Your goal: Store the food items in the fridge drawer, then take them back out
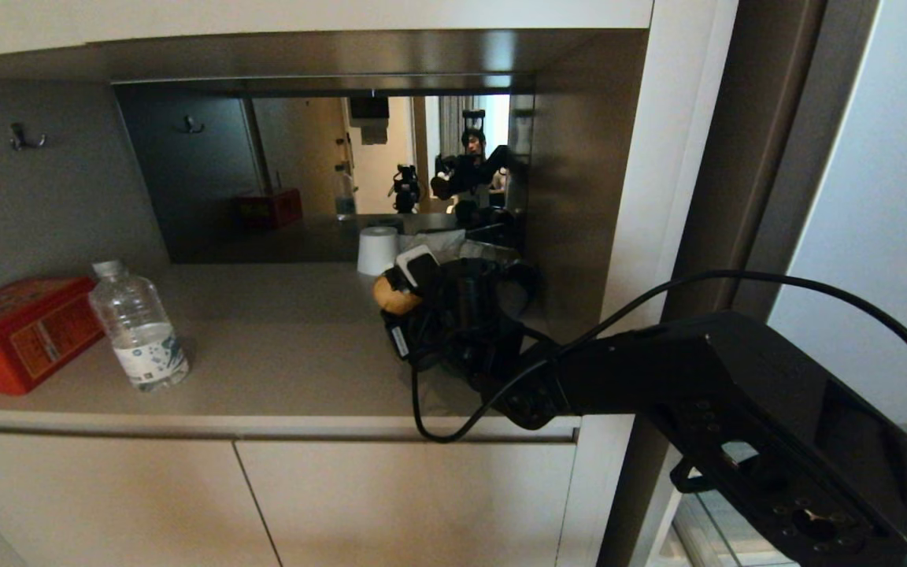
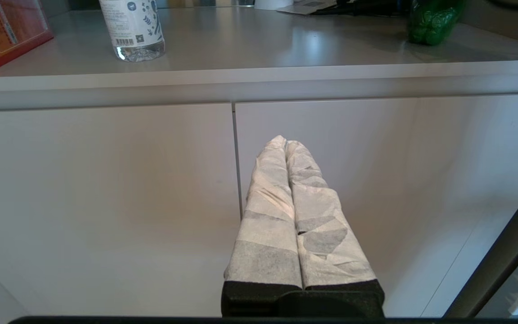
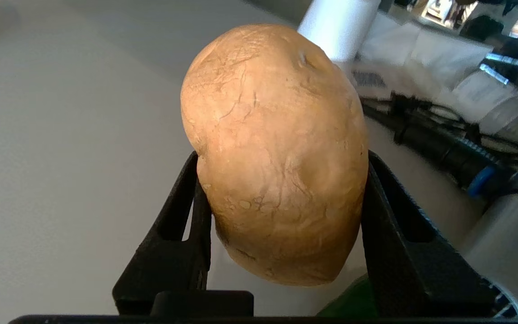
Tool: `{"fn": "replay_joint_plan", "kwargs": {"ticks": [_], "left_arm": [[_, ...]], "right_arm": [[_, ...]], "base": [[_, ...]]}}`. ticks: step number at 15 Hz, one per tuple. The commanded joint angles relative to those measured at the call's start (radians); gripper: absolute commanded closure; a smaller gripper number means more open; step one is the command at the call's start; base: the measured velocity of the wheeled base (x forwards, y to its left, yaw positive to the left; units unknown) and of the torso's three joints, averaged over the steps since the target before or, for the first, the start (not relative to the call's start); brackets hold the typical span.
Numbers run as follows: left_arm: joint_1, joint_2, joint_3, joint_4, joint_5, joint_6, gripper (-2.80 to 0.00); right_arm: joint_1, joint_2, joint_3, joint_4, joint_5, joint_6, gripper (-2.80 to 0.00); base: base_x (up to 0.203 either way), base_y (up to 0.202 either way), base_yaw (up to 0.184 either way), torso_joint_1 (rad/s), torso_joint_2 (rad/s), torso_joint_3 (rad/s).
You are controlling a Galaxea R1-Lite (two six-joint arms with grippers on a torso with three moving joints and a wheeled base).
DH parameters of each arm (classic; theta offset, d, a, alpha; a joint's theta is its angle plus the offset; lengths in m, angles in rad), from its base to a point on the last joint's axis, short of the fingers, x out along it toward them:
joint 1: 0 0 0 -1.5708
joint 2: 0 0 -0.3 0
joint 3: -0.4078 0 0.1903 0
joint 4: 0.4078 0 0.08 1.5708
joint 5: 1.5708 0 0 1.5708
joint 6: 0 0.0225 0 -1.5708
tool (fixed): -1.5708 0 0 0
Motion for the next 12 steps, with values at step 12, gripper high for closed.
{"fn": "replay_joint_plan", "kwargs": {"ticks": [12], "left_arm": [[0.0, 0.0, 0.011, -0.001, 0.0, 0.0, 0.0]], "right_arm": [[-0.02, 0.086, -0.044, 0.047, -0.002, -0.008, 0.0]], "base": [[0.0, 0.0, 0.0, 0.0, 0.0, 0.002]]}}
